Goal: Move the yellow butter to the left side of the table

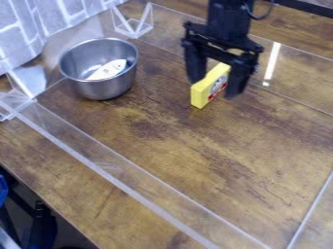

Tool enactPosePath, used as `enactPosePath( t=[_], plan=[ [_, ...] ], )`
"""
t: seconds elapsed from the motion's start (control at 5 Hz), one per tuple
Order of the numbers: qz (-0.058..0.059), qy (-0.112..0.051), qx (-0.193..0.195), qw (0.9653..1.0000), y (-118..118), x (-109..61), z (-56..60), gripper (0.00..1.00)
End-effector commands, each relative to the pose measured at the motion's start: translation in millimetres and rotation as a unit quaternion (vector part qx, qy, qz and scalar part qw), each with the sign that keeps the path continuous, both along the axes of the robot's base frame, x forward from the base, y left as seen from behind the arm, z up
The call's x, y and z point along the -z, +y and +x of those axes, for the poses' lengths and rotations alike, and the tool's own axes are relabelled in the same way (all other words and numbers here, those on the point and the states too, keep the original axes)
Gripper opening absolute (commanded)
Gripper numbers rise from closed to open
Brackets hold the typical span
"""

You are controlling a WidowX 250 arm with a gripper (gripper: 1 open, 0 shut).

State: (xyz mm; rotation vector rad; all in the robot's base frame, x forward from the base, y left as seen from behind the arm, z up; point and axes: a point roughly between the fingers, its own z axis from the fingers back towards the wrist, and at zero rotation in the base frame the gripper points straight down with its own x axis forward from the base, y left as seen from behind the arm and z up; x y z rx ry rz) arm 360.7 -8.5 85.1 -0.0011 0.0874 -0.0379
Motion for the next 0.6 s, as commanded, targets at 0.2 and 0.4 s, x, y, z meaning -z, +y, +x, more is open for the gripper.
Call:
enactPosePath(
  t=[0.2, 0.4],
  plan=[
    [0.012, -0.054, 0.001, 0.9985, 22.9, -4.5, 43.6, 1.00],
    [0.017, -0.058, -0.004, 0.9981, 36.1, 4.1, 52.7, 1.00]
  ],
)
